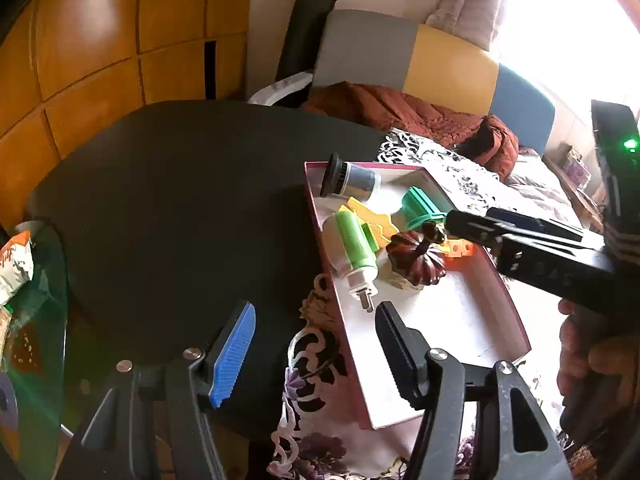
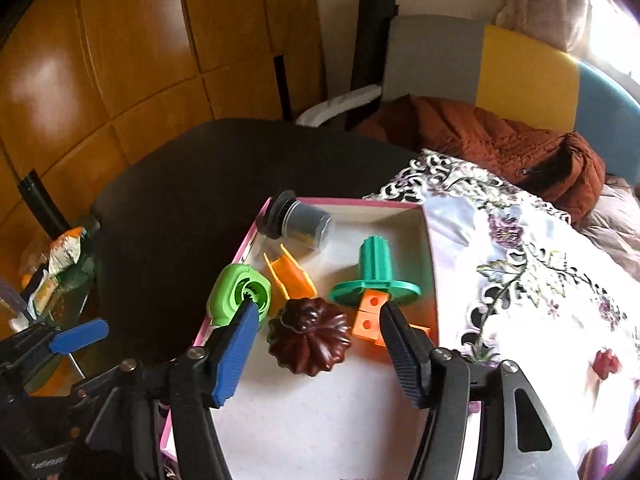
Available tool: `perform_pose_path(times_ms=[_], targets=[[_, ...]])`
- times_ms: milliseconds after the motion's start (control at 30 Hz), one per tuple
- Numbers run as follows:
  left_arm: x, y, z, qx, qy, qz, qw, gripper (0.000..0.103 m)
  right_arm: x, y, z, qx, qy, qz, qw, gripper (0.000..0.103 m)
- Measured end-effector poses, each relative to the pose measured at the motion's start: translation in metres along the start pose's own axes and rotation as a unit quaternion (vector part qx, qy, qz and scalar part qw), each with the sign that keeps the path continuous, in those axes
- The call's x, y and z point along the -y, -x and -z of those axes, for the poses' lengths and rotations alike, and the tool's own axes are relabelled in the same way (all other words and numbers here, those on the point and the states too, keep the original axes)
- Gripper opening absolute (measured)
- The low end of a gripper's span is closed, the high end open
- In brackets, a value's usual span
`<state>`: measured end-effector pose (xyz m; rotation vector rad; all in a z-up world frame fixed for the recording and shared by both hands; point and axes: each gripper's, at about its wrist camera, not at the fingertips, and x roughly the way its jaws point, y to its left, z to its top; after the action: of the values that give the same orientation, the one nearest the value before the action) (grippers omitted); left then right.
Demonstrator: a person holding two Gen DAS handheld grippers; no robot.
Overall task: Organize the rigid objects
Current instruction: 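Lower the brown fluted piece into the tray and open the right tool, then move both tools back over the red toys on the cloth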
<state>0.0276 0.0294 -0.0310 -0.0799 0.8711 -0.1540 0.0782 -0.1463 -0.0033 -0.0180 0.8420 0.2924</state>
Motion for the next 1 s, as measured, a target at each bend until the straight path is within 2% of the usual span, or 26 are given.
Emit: perform_pose_path(times_ms=[367, 633, 833, 933, 1000], targets=[[0.027, 0.015, 0.000, 0.014, -0.045, 0.015, 0.9988, 0.063, 0.039, 0.044, 0.012, 0.036, -0.024, 0.029, 0.999, 0.069], [0.055, 0.018, 0.003, 0.009, -0.084, 0.035, 0.9958, 0.063, 0.110, 0.079, 0.028, 0.048, -0.070, 0.086, 0.993, 0.074], [0.081, 0.014, 0.007, 0.000, -0.119, 0.055, 0.9913, 0.063, 0.184, 0.110, 0.051, 0.047, -0.133, 0.156, 0.978, 0.074], [0.095, 0.013, 0.008, -0.006, -0.136, 0.067, 0.9884, 0.063, 0.224, 0.129, 0.066, 0.050, -0.173, 0.194, 0.964, 0.075], [0.105, 0.012, 0.009, -0.007, -0.145, 0.076, 0.9865, 0.063, 0.254, 0.144, 0.078, 0.056, -0.206, 0.232, 0.949, 0.075]])
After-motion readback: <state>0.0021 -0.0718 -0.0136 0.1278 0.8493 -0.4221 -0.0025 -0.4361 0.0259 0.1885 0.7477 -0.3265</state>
